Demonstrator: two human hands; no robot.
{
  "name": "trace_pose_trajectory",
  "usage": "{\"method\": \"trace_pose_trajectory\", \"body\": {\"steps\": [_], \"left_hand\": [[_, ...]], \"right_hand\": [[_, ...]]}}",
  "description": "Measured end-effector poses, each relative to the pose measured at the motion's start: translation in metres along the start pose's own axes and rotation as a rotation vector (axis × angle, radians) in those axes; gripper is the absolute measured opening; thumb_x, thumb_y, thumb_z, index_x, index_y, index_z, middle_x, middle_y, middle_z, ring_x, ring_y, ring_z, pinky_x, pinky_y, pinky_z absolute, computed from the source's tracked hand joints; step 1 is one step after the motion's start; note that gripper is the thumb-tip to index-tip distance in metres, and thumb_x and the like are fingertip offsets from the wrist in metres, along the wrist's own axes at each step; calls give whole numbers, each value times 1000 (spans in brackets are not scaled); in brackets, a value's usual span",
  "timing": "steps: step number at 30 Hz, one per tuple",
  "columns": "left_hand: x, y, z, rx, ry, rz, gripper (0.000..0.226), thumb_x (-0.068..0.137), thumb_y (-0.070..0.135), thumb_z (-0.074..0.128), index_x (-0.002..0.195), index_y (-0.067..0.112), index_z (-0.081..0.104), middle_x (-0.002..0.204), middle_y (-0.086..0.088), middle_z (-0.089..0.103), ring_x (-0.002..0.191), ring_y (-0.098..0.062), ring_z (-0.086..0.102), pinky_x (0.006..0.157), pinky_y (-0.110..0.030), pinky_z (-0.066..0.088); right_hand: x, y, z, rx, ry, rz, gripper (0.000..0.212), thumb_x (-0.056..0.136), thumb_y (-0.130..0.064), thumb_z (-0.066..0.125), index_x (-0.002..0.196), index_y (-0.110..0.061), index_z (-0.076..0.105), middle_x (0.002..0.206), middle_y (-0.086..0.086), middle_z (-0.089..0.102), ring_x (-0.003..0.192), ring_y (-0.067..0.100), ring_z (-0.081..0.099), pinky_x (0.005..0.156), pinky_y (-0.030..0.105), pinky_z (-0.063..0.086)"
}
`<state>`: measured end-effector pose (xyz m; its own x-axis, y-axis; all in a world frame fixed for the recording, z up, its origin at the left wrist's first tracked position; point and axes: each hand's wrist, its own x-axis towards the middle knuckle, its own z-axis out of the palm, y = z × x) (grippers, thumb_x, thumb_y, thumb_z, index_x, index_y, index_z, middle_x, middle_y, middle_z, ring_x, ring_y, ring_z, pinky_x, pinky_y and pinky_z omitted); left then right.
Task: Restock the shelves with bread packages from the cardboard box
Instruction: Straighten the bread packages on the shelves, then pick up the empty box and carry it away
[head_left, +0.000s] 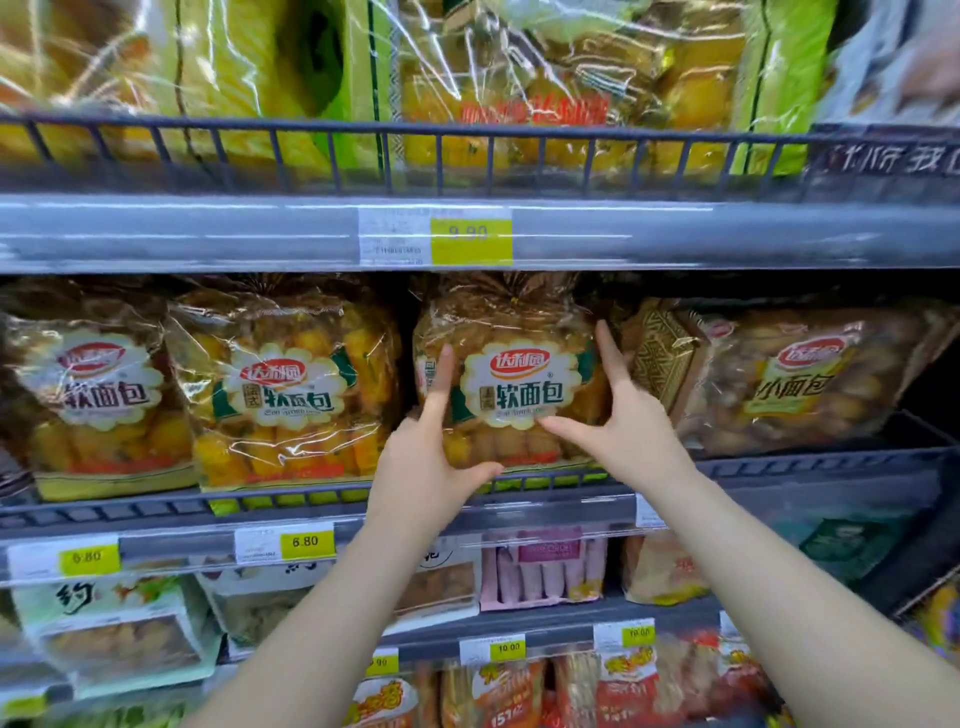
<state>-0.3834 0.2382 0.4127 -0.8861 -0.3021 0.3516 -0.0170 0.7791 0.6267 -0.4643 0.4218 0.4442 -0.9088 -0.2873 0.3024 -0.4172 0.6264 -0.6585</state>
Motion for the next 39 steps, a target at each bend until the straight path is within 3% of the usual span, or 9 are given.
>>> {"method": "trace_pose_trajectory", "body": {"steps": [2, 4, 7, 10, 12, 16, 19, 28, 39], "left_hand": [[-13, 4, -10, 35, 45, 36, 118, 68, 49, 76, 131, 60, -24, 126, -10, 57, 102, -27, 60, 76, -31, 52], [-36, 2, -23, 115, 68, 91, 109, 74, 52, 69, 136, 56, -21, 139, -1, 47, 111, -22, 55, 78, -29, 53], [-85, -15, -37, 210, 40, 62, 92, 82, 55, 57, 141, 48, -13, 126, 3, 50, 88, -14, 55, 60, -18, 43], [-144, -41, -57, 210, -41, -65, 85, 82, 55, 56, 144, 47, -3, 113, 5, 52, 70, -8, 54, 52, -17, 40], [-186, -61, -76, 186, -68, -191, 82, 82, 52, 59, 145, 46, 6, 113, 5, 53, 80, -13, 59, 58, -23, 46], [-267, -110, -114, 205, -174, -412, 79, 81, 47, 62, 143, 47, 13, 118, -1, 53, 105, -25, 57, 71, -35, 52], [-314, -148, -139, 211, -235, -557, 78, 84, 45, 60, 146, 42, 11, 118, -2, 50, 104, -27, 58, 68, -31, 44], [-405, -310, -174, 299, -486, -730, 71, 90, 46, 50, 148, 38, 9, 128, -2, 47, 119, -25, 48, 82, -36, 50], [-486, -476, -35, 288, -459, -830, 72, 89, 38, 56, 146, 39, 13, 149, -14, 29, 136, -33, 32, 99, -48, 41]], "right_hand": [[-18, 1, -8, -29, 35, -19, 101, 73, -47, 70, 140, -51, -5, 125, 11, 54, 112, 30, 53, 87, 34, 43], [-42, 0, -14, -95, 42, -58, 92, 79, -45, 64, 142, -47, -3, 123, 6, 49, 107, 24, 52, 77, 30, 39], [-82, 1, -13, -172, -54, -72, 82, 85, -50, 52, 141, -48, -7, 119, -2, 45, 78, 15, 56, 63, 28, 42], [-118, 3, -1, -146, -177, -16, 80, 85, -51, 52, 139, -51, -6, 124, 1, 47, 92, 21, 59, 73, 35, 47], [-145, 0, 12, -127, -253, 33, 78, 85, -50, 54, 142, -48, 1, 127, 4, 47, 110, 26, 55, 81, 36, 45], [-208, -15, 48, -97, -428, 142, 80, 83, -46, 59, 141, -43, 3, 110, 5, 51, 113, 30, 52, 84, 37, 43], [-257, -24, 84, -58, -514, 241, 76, 83, -41, 61, 142, -41, 13, 135, 12, 46, 127, 30, 44, 96, 40, 42], [-383, -31, 202, -200, -656, 485, 74, 88, -45, 51, 141, -44, 0, 127, 7, 45, 111, 28, 55, 80, 38, 44], [-447, 91, 389, -239, -684, 562, 77, 87, -44, 53, 143, -43, 1, 137, 7, 38, 107, 32, 56, 83, 42, 47]]}}
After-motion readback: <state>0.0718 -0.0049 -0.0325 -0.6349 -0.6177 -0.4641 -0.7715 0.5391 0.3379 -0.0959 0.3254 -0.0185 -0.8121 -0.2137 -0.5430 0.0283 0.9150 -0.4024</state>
